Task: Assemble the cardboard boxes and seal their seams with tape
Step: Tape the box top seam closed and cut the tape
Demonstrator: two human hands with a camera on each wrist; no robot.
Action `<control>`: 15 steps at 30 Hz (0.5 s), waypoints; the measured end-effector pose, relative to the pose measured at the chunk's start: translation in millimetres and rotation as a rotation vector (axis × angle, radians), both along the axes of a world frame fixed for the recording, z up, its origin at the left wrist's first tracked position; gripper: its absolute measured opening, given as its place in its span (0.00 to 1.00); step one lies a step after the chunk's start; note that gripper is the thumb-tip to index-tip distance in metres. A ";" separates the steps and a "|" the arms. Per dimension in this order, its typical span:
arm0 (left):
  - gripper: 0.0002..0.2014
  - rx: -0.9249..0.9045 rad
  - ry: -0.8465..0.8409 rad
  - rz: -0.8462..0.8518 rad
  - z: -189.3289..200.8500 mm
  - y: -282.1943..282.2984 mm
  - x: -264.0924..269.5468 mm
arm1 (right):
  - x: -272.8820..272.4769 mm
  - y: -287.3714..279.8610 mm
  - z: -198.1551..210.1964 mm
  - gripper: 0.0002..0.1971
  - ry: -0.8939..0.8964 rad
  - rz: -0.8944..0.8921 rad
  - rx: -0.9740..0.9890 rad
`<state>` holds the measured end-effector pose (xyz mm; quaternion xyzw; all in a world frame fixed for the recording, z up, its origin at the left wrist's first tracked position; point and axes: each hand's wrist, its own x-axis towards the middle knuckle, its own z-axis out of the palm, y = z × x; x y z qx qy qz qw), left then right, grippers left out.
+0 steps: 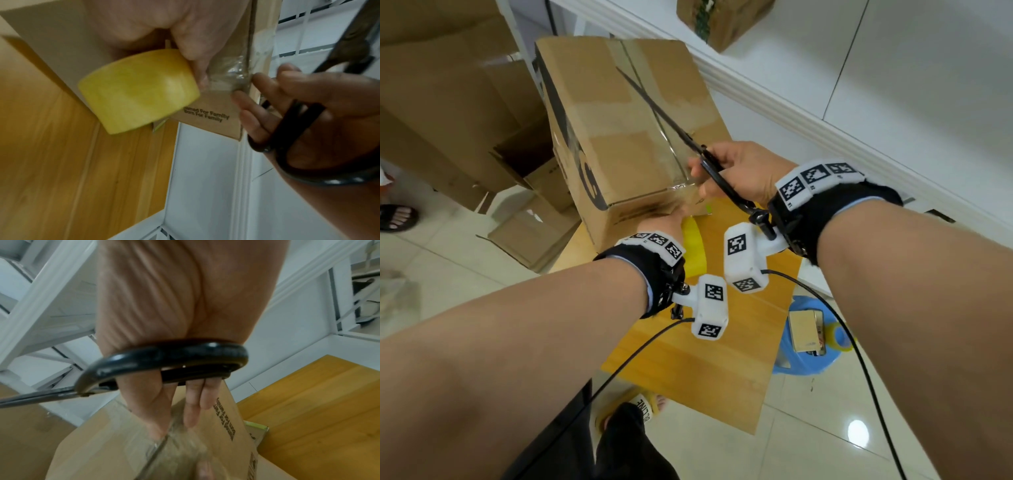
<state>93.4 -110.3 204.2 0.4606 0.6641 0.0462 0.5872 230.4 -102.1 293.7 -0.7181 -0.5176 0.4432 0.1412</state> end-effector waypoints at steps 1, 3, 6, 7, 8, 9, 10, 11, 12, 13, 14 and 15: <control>0.22 0.042 0.044 0.003 -2.8 -3.1 -2.9 | 4.3 -2.9 3.1 0.13 0.011 0.000 0.005; 0.25 -0.002 0.074 0.079 -5.3 -7.2 -5.9 | 16.2 -12.5 10.8 0.11 -0.001 0.007 -0.011; 0.27 -0.056 -0.059 0.270 -8.5 -11.1 -5.3 | 40.3 -35.7 15.4 0.11 -0.103 0.062 -0.135; 0.26 -0.052 -0.102 0.287 -5.8 -12.2 -5.5 | 50.0 -46.1 14.4 0.12 -0.122 0.078 -0.193; 0.26 -0.053 -0.147 0.293 -7.5 -12.0 -5.6 | 59.8 -56.6 12.5 0.14 -0.136 0.091 -0.251; 0.25 -0.059 -0.188 0.318 -9.5 -12.9 -5.5 | 69.3 -66.6 10.5 0.17 -0.149 0.100 -0.305; 0.25 -0.080 -0.228 0.343 -13.2 -12.6 -6.3 | 77.1 -76.1 8.4 0.20 -0.167 0.104 -0.361; 0.22 -0.115 -0.288 0.385 -13.4 -13.6 -6.9 | 83.7 -83.7 5.5 0.21 -0.193 0.109 -0.410; 0.19 -0.166 -0.364 0.444 -13.5 -14.2 -6.1 | 88.2 -89.8 3.2 0.22 -0.229 0.121 -0.449; 0.15 -0.216 -0.426 0.489 -13.5 -15.1 -5.4 | 90.4 -93.7 1.4 0.22 -0.265 0.124 -0.472; 0.13 -0.250 -0.462 0.513 -12.2 -15.9 -4.9 | 90.4 -95.8 0.1 0.21 -0.299 0.121 -0.480; 0.12 -0.265 -0.480 0.510 -12.3 -15.9 -4.6 | 88.4 -95.4 -1.0 0.20 -0.327 0.124 -0.487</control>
